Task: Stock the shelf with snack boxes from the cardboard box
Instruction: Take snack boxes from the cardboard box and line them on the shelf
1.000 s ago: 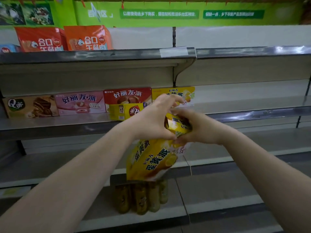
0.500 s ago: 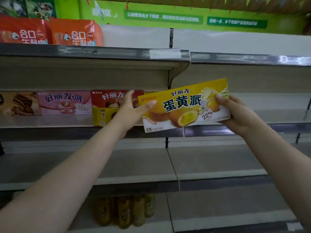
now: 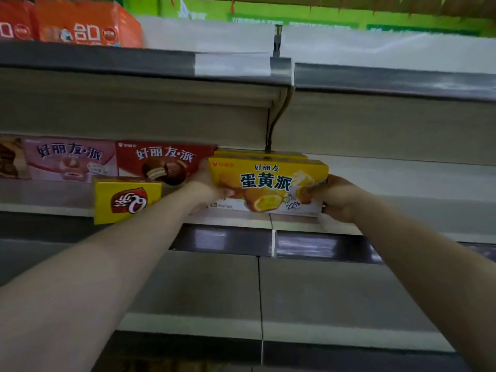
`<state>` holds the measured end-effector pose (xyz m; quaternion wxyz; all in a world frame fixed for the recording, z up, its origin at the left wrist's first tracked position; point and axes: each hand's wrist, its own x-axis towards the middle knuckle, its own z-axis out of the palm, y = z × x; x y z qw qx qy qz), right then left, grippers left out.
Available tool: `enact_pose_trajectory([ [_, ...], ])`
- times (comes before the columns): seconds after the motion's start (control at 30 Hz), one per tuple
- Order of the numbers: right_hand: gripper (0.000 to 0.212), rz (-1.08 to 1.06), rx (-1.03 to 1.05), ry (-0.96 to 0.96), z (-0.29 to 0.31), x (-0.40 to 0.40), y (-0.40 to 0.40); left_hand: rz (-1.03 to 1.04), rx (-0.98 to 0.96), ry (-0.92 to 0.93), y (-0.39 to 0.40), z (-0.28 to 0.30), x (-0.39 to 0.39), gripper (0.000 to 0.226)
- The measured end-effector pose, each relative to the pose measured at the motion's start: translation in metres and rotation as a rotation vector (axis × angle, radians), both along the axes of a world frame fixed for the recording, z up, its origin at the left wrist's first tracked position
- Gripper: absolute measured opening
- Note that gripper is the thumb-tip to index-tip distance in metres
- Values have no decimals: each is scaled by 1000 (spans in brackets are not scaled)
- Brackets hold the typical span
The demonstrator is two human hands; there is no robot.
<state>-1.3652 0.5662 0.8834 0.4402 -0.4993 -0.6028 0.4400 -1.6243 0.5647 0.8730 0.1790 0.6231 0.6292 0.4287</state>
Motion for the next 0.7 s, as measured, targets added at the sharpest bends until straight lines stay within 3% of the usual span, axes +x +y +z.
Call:
enact_pose_trajectory([
  [0.1, 5, 0, -59, 248, 0, -8, 23, 23, 13, 1, 17, -2, 3, 88],
  [0.2, 32, 10, -94, 353, 5, -10, 43, -2, -8, -22, 31, 0, -1, 95],
  [0.7, 24, -94, -73, 413, 3, -23, 69, -27, -15, -81, 53, -5, -4, 102],
])
